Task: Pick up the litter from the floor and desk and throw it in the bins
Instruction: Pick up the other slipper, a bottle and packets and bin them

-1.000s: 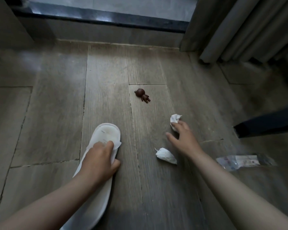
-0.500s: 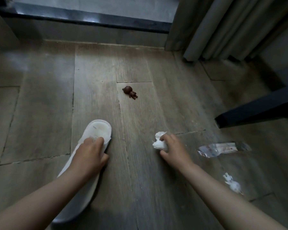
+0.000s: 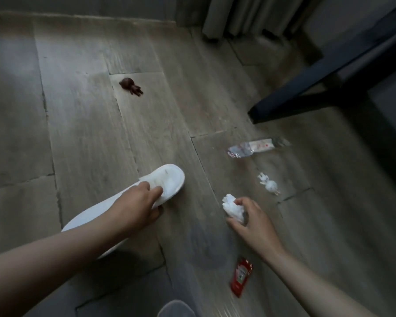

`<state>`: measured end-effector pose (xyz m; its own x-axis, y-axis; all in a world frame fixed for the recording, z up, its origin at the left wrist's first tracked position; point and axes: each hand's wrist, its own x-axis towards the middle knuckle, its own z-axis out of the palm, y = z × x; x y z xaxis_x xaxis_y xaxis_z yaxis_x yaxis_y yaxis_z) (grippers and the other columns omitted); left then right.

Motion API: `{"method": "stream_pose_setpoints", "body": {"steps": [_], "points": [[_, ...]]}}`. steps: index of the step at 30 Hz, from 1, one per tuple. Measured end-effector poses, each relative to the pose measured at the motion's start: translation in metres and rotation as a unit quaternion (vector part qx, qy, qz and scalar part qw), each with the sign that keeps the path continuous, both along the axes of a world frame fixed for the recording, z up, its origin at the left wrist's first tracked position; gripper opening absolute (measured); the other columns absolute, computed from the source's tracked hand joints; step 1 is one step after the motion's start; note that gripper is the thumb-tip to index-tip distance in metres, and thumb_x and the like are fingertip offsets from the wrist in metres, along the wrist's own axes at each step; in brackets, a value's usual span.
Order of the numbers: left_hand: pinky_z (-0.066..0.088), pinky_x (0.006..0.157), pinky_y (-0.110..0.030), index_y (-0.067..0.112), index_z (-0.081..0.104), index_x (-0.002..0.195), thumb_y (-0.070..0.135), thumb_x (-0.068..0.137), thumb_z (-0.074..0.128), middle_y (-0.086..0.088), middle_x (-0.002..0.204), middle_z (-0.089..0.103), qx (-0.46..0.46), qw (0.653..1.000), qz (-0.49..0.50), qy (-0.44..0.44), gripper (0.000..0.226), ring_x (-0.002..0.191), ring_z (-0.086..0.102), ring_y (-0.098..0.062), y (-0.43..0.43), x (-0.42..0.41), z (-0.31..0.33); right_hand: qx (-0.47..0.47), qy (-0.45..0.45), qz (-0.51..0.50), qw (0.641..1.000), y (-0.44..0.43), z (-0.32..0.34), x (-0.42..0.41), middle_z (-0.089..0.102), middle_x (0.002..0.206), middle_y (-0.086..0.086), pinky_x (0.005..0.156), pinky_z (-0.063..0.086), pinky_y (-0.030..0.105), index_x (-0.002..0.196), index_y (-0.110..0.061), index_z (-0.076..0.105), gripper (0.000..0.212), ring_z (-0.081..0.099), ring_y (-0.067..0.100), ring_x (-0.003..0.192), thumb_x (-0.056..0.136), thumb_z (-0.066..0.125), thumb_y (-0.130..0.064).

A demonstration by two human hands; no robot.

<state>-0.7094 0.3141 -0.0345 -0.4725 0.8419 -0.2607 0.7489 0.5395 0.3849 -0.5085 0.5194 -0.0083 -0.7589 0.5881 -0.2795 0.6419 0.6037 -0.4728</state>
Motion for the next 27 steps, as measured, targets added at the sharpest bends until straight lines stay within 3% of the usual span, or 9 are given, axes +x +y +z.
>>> {"method": "stream_pose_setpoints", "body": {"steps": [5, 8, 12, 15, 20, 23, 27], "points": [[0.040, 0.073, -0.031, 0.013, 0.055, 0.111, 0.037, 0.090, 0.055, -0.010, 0.101, 0.055, 0.006, 0.999, -0.031, 0.008, 0.032, 0.086, 0.057, -0.026, 0.003, 0.014, 0.000, -0.023, -0.044, -0.039, 0.998, -0.026, -0.009, 0.070, 0.048, 0.108, -0.004, 0.070, 0.043, 0.027, 0.101, -0.023, 0.043, 0.036, 0.055, 0.013, 0.089, 0.081, 0.072, -0.027], [0.040, 0.072, -0.032, 0.009, 0.057, 0.108, 0.032, 0.088, 0.058, -0.014, 0.098, 0.055, 0.013, 0.999, -0.033, 0.004, 0.030, 0.083, 0.057, -0.031, 0.001, 0.015, 0.000, -0.026, -0.074, -0.019, 0.997, -0.040, -0.018, 0.090, 0.043, 0.115, -0.006, 0.082, 0.044, 0.028, 0.108, -0.022, 0.039, 0.048, 0.051, 0.015, 0.104, 0.077, 0.075, -0.032], [0.043, 0.072, -0.036, 0.006, 0.058, 0.104, 0.030, 0.087, 0.060, -0.016, 0.094, 0.053, 0.008, 0.999, -0.039, 0.001, 0.029, 0.081, 0.056, -0.034, -0.001, 0.017, 0.000, 0.016, -0.116, 0.033, 0.993, -0.056, -0.027, 0.093, 0.028, 0.142, -0.003, 0.102, 0.031, 0.024, 0.125, -0.020, 0.039, 0.076, 0.033, 0.018, 0.129, 0.067, 0.078, -0.049], [0.043, 0.075, -0.034, 0.009, 0.055, 0.110, 0.031, 0.088, 0.057, -0.014, 0.099, 0.052, -0.019, 0.999, -0.046, 0.005, 0.031, 0.086, 0.056, -0.032, -0.002, 0.018, -0.001, 0.033, -0.147, 0.030, 0.988, -0.064, -0.031, 0.091, 0.017, 0.149, -0.002, 0.108, 0.029, 0.028, 0.134, -0.025, 0.033, 0.093, 0.024, 0.019, 0.134, 0.059, 0.078, -0.056], [0.044, 0.077, -0.032, 0.013, 0.054, 0.115, 0.036, 0.088, 0.055, -0.012, 0.104, 0.052, -0.037, 0.998, -0.040, 0.008, 0.035, 0.090, 0.057, -0.030, -0.001, 0.018, -0.001, 0.052, -0.095, 0.004, 0.994, -0.061, -0.034, 0.087, 0.033, 0.137, -0.002, 0.101, 0.033, 0.026, 0.121, -0.023, 0.047, 0.074, 0.036, 0.019, 0.122, 0.062, 0.077, -0.056], [0.045, 0.077, -0.033, 0.013, 0.055, 0.114, 0.036, 0.088, 0.056, -0.012, 0.103, 0.052, -0.039, 0.999, -0.033, 0.007, 0.035, 0.089, 0.057, -0.030, -0.001, 0.019, -0.001, 0.073, -0.077, -0.033, 0.994, -0.064, -0.038, 0.083, 0.037, 0.128, -0.003, 0.098, 0.037, 0.027, 0.120, -0.021, 0.050, 0.073, 0.039, 0.020, 0.116, 0.063, 0.074, -0.061], [0.043, 0.076, -0.031, 0.014, 0.054, 0.115, 0.038, 0.088, 0.056, -0.011, 0.104, 0.052, -0.037, 0.999, -0.029, 0.009, 0.036, 0.090, 0.057, -0.029, -0.002, 0.019, -0.001, 0.079, -0.058, -0.059, 0.993, -0.065, -0.045, 0.079, 0.040, 0.124, -0.004, 0.090, 0.039, 0.029, 0.111, -0.021, 0.054, 0.060, 0.041, 0.020, 0.110, 0.063, 0.083, -0.044]]}}
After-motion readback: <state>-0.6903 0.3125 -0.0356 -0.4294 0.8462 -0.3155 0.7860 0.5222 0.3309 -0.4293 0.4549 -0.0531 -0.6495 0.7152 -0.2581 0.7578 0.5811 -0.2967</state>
